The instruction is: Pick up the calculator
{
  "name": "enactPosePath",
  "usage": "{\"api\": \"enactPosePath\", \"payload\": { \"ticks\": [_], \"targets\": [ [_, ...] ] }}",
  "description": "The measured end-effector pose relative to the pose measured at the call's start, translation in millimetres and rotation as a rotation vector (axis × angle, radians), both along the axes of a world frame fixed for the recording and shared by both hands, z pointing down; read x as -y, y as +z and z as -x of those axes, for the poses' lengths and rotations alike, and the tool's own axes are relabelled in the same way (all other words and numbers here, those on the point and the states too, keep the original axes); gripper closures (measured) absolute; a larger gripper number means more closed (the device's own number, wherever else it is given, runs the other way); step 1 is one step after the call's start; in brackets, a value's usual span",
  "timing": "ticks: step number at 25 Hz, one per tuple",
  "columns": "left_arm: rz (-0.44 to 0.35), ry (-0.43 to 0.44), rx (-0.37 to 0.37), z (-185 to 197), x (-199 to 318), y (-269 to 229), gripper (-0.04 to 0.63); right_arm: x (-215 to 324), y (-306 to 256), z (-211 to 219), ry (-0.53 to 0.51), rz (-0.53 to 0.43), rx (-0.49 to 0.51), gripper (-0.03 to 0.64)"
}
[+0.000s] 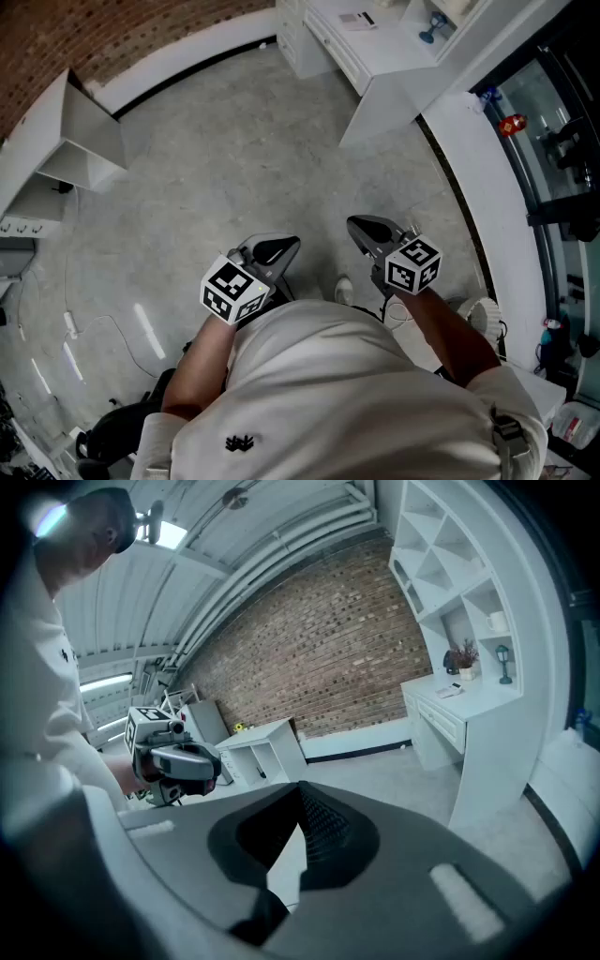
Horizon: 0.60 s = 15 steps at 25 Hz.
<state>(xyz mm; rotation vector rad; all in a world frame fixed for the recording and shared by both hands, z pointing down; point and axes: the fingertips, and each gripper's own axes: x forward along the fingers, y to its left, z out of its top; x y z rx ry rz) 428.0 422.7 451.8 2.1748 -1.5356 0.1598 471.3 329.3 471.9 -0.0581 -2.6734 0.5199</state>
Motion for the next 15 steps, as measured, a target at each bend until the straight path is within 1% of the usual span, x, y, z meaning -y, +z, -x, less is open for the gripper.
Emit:
{"api": "enactPosePath", "payload": {
  "ticks": [4,8,11,13,14,15],
  "targets": [
    [0.004,0.015,0.014,42,-18,0,0.591,-18,2,39,0.008,0.012,0.003,0.607],
    [0.004,0.024,0.003,80,-29,-1,0.591,-24,-1,76,0.039,0.02,0.015,0.607],
    [0.014,0.05,-0.002,100,-35,-6,0.591,-25,-13,101,0.081,0.057,0.056,0.606],
    [0.021,0.079,-0.008,107,-40,-11,0.591,-24,-24,113,0.115,0.063,0.08,0.604],
    [0.024,0.094,-0.008,111,-43,-14,0.591,-22,-30,119,0.129,0.064,0.09,0.586],
    [0.026,0.107,-0.006,116,-44,-16,0.591,-20,-34,126,0.141,0.063,0.098,0.497]
  ]
}}
